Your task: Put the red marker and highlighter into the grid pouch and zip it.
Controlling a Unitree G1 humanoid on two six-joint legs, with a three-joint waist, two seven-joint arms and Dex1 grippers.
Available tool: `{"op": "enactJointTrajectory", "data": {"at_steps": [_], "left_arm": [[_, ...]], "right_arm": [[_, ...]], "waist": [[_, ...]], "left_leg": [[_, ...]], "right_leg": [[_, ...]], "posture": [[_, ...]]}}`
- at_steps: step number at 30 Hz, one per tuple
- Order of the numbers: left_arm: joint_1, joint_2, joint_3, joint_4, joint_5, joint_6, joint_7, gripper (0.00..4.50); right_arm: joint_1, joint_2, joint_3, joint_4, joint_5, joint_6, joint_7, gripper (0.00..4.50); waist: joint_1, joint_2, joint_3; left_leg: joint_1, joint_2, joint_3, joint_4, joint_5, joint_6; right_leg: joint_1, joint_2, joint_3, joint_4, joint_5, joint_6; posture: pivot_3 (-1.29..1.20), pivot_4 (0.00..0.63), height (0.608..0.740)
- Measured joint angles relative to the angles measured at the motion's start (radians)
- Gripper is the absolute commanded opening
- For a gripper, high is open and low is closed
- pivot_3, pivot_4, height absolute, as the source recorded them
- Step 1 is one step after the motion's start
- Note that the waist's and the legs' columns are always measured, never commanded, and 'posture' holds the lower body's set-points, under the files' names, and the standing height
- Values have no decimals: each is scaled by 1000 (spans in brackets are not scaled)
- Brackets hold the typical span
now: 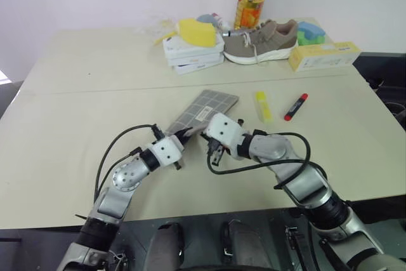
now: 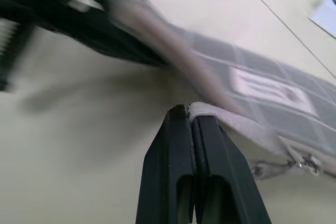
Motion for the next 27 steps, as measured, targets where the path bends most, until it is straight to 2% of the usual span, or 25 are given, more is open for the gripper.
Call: {"op": "enactJointTrajectory", "data": {"at_steps": [16, 19, 23, 25, 27], "left_arm": [[-112, -103, -36, 144, 75, 15, 124, 0], [-112, -104, -38, 145, 76, 15, 128, 0], [-105, -98, -38, 137, 60, 14, 112, 0], [-89, -85, -36, 114, 32, 16, 90, 0], [-57, -70, -25, 72, -25, 38, 49, 0]], "right_arm": [[-21, -11, 35, -17, -58, -64, 61, 42], [-20, -18, 35, -17, -59, -70, 71, 832], [-20, -18, 12, -44, -44, -46, 81, 2901], [-14, -35, -39, -58, -34, -18, 78, 3914], [14, -64, -114, -84, -11, 32, 80, 3914]], "waist": [[1, -1, 0], [1, -1, 0], [1, -1, 0], [1, -1, 0], [3, -1, 0]], "left_leg": [[0, -1, -1, 2, 0, 0], [0, -1, -1, 2, 0, 0], [0, -1, -1, 2, 0, 0], [0, -1, -1, 2, 0, 0], [0, 0, -2, 2, 0, 0]], "right_leg": [[1, 0, 0, 1, 0, 0], [1, 0, 0, 1, 0, 0], [1, 0, 0, 1, 0, 0], [1, 0, 0, 1, 0, 0], [1, -1, 0, 1, 0, 0]], "posture": [[0, 150, 740], [0, 150, 740], [0, 150, 740], [0, 150, 740], [0, 150, 740]]}}
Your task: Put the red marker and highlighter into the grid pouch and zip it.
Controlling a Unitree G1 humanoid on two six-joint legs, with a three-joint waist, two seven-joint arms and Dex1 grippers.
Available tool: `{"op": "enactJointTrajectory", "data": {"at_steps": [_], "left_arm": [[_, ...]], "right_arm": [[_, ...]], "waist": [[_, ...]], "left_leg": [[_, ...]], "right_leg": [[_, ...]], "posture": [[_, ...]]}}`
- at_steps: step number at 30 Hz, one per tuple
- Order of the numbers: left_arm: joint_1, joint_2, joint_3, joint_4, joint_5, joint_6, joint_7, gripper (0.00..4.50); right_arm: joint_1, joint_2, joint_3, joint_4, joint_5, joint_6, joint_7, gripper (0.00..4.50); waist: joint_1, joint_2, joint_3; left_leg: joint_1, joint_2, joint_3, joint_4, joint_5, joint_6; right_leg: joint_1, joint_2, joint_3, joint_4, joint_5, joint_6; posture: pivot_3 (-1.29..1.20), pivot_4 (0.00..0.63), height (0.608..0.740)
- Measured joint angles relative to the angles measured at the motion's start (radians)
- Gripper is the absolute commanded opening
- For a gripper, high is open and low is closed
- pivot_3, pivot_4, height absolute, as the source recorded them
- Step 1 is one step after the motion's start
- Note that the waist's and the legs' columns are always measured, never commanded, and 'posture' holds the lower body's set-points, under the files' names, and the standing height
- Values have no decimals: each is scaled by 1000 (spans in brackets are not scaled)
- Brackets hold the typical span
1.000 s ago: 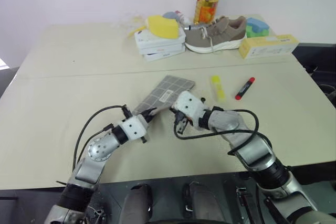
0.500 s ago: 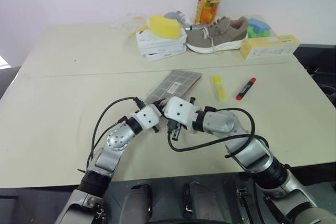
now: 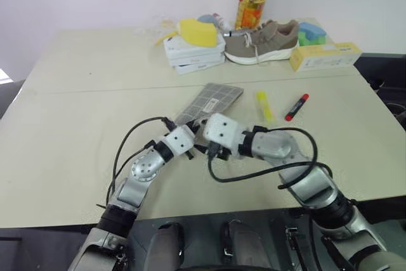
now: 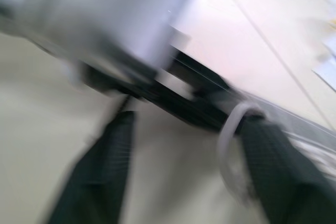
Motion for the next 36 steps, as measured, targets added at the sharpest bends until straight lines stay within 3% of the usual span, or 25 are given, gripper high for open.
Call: {"op": "enactJointTrajectory", "data": {"at_steps": [6, 11, 18, 27, 30, 34, 36], "left_arm": [[41, 64, 37, -75, -127, 115, -103, 0], [46, 103, 80, -88, -163, 149, -121, 0], [67, 98, 135, -79, -282, 104, -200, 0], [61, 78, 191, -78, -381, 111, -226, 0], [67, 78, 190, -84, -382, 114, -237, 0], [70, 78, 188, -88, -385, 116, -249, 0], [70, 76, 188, -88, -393, 121, -260, 0]], "right_arm": [[77, -7, -207, -76, 100, 176, -22, 3914], [87, 75, -368, 0, 98, 315, -185, 3914], [2, 152, -436, 273, 42, 266, -391, 3914], [-62, 214, -459, 490, 72, 157, -442, 3914], [-67, 218, -461, 536, 78, 128, -451, 3097], [-71, 219, -462, 552, 91, 110, -461, 1089], [-69, 216, -461, 552, 92, 102, -461, 883]], "waist": [[-3, 0, 0], [-3, 0, 0], [-4, 0, 0], [-3, 0, 0], [-4, 0, 0], [-4, 0, 0], [-3, 0, 0]], "left_leg": [[1, 0, -3, 0, 0, 0], [3, 0, -3, 0, 0, -1], [2, 0, 1, 0, 0, -1], [2, 0, 1, -1, 0, 0], [2, 0, 1, -1, 0, 0], [2, 0, 1, -1, 0, 0], [2, 0, 1, -1, 0, 0]], "right_leg": [[0, 1, 0, 1, 0, 0], [1, 1, 0, 2, 0, 0], [1, 1, 1, 2, 0, 0], [1, 1, 1, 2, 0, 0], [1, 1, 1, 2, 0, 0], [1, 1, 1, 2, 0, 0], [1, 1, 1, 2, 0, 0]], "posture": [[0, 150, 740], [0, 150, 740], [0, 150, 740], [0, 150, 740], [0, 150, 740], [0, 150, 740], [0, 150, 740]]}}
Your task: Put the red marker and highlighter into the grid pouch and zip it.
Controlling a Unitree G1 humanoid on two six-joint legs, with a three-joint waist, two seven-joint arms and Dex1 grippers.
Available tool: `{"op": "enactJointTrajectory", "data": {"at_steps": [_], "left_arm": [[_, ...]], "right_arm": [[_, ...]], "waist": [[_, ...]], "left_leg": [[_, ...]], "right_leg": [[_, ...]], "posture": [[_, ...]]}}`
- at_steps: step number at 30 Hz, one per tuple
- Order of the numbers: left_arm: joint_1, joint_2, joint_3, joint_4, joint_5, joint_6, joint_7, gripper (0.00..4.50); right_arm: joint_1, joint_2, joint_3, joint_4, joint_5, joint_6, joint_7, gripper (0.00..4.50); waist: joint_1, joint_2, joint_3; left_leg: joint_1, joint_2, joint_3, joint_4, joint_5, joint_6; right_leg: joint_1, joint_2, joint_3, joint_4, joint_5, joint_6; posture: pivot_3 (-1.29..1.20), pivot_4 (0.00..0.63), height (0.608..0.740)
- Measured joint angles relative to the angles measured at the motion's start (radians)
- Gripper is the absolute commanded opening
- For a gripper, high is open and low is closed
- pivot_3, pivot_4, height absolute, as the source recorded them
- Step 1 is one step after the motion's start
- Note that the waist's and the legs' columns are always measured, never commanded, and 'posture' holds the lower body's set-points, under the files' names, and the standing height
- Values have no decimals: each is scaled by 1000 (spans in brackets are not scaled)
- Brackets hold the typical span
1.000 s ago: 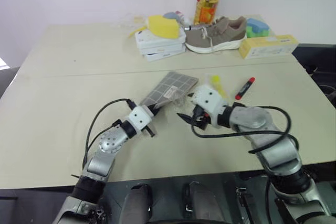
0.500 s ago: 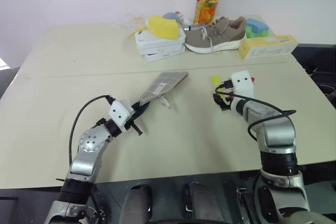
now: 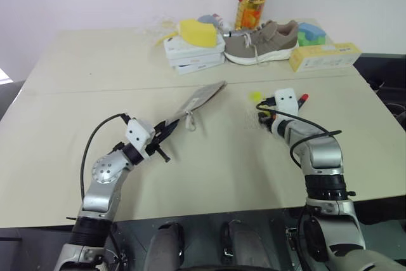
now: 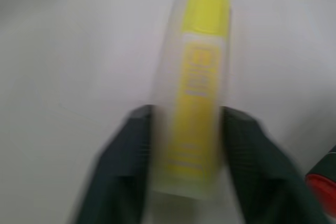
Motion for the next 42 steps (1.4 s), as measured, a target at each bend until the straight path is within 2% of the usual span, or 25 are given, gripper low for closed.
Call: {"op": "enactJointTrajectory", "data": {"at_steps": [4, 7, 10, 13, 17, 31, 42], "left_arm": [[-3, -5, -1, 0, -18, 12, -29, 0], [-32, -3, -2, 11, -42, 32, -67, 0], [-93, -7, 0, 37, -76, 59, -94, 0], [-145, -21, 1, 49, -98, 82, -109, 0], [-166, -37, -4, 62, -107, 101, -126, 0], [-167, -47, -19, 77, -93, 92, -180, 0], [-155, -46, -18, 131, -76, 10, -217, 0]], "right_arm": [[21, -33, 18, -42, -2, -15, 11, 883], [86, -150, 68, -190, -16, -31, 75, 883], [165, -255, 37, -385, 18, -32, 162, 883], [229, -313, -24, -560, 91, -4, 238, 883], [240, -317, -40, -685, 162, 61, 271, 883], [209, -306, 25, -705, 197, 130, 224, 883], [209, -325, 59, -696, 197, 131, 225, 883]], "waist": [[1, 0, 0], [7, 0, 0], [16, 0, 0], [17, 0, 1], [14, -1, 1], [23, -1, 1], [23, -1, 1]], "left_leg": [[0, 0, 0, 0, 0, 0], [-2, 0, -1, 0, 0, 0], [-2, -1, -1, 0, 0, 0], [-2, -1, -1, 0, 0, 0], [-1, 0, -2, 0, 0, 0], [-2, -1, -2, 1, 0, 0], [-2, -1, -2, 1, 0, 0]], "right_leg": [[0, 0, 0, 0, 0, 0], [0, 0, 0, -1, 0, 0], [0, 0, 0, -1, 0, 0], [0, 0, 0, -1, 0, 0], [0, 1, 0, -1, 0, 0], [0, 1, 0, -2, 0, 0], [0, 1, 0, -2, 0, 0]], "posture": [[0, 150, 740], [0, 150, 740], [0, 150, 740], [0, 150, 740], [0, 150, 740], [0, 150, 740], [0, 150, 740]]}}
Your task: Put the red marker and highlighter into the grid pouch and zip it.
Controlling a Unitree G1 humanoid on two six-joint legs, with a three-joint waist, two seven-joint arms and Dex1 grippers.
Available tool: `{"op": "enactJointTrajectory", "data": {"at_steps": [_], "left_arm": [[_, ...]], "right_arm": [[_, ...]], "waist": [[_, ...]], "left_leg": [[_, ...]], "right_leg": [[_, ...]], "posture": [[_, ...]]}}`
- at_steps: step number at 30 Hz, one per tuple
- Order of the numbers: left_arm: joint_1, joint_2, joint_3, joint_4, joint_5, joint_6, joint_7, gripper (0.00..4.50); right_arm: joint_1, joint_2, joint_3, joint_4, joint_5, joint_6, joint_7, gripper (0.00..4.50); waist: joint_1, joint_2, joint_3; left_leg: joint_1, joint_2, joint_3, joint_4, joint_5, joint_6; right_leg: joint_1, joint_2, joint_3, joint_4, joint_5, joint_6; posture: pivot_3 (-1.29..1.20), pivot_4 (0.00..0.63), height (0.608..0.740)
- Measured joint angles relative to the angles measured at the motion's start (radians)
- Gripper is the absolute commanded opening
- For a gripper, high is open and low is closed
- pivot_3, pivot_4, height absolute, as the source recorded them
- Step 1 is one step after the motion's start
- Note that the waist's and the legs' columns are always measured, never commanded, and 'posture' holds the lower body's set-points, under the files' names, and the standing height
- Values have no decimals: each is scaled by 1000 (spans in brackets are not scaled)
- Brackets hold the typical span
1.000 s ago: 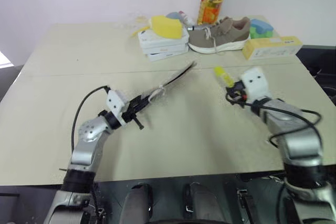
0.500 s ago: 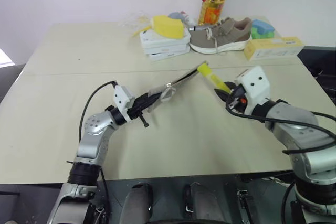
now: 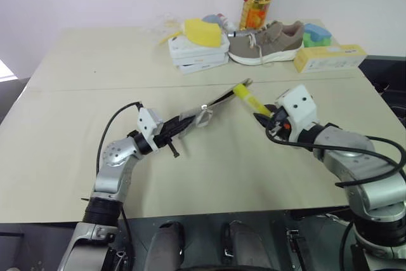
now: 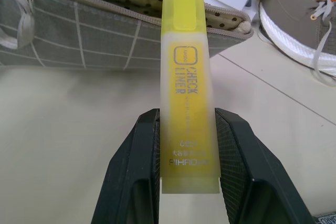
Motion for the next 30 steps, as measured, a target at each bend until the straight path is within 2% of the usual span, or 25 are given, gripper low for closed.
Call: {"op": "enactJointTrajectory", "data": {"at_steps": [9, 13, 17, 24, 27, 30], "left_arm": [[6, 37, -24, 63, 34, -141, -103, 0], [1, 48, -31, 86, 36, -175, -153, 0], [-8, 98, -61, 106, 42, -171, -239, 0], [-20, 128, -99, 89, 40, -110, -334, 0], [-33, 128, -103, 75, 40, -90, -341, 0], [-39, 128, -103, 63, 40, -84, -341, 0]], "right_arm": [[42, -124, 65, -8, -2, -1, 53, 883], [54, -235, 144, -35, -32, -53, 110, 883], [58, -332, 243, -63, -93, -141, 168, 883], [27, -341, 361, -62, -183, -227, 218, 883], [-21, -305, 408, -61, -209, -230, 224, 883], [-34, -287, 420, -62, -218, -226, 234, 2340]], "waist": [[-1, 0, 0], [0, 0, 0], [-1, 0, 0], [0, -1, 0], [0, -1, 0], [0, -1, 0]], "left_leg": [[0, 0, 0, 0, 0, 0], [0, 0, 0, 0, 0, 0], [0, 0, 0, 0, 0, 0], [0, 0, 0, 1, 0, 0], [0, 0, -1, 2, 0, 0], [-1, 0, -1, 4, 0, 0]], "right_leg": [[0, 0, 0, 0, 0, 0], [0, 0, 0, 0, 0, 0], [0, 0, 0, 0, 0, 0], [0, 0, 0, 0, 0, 0], [0, 0, 0, 0, 0, 0], [0, 0, 0, 0, 0, 0]], "posture": [[0, 150, 740], [0, 150, 740], [0, 150, 740], [0, 150, 740], [0, 150, 740], [0, 150, 740]]}}
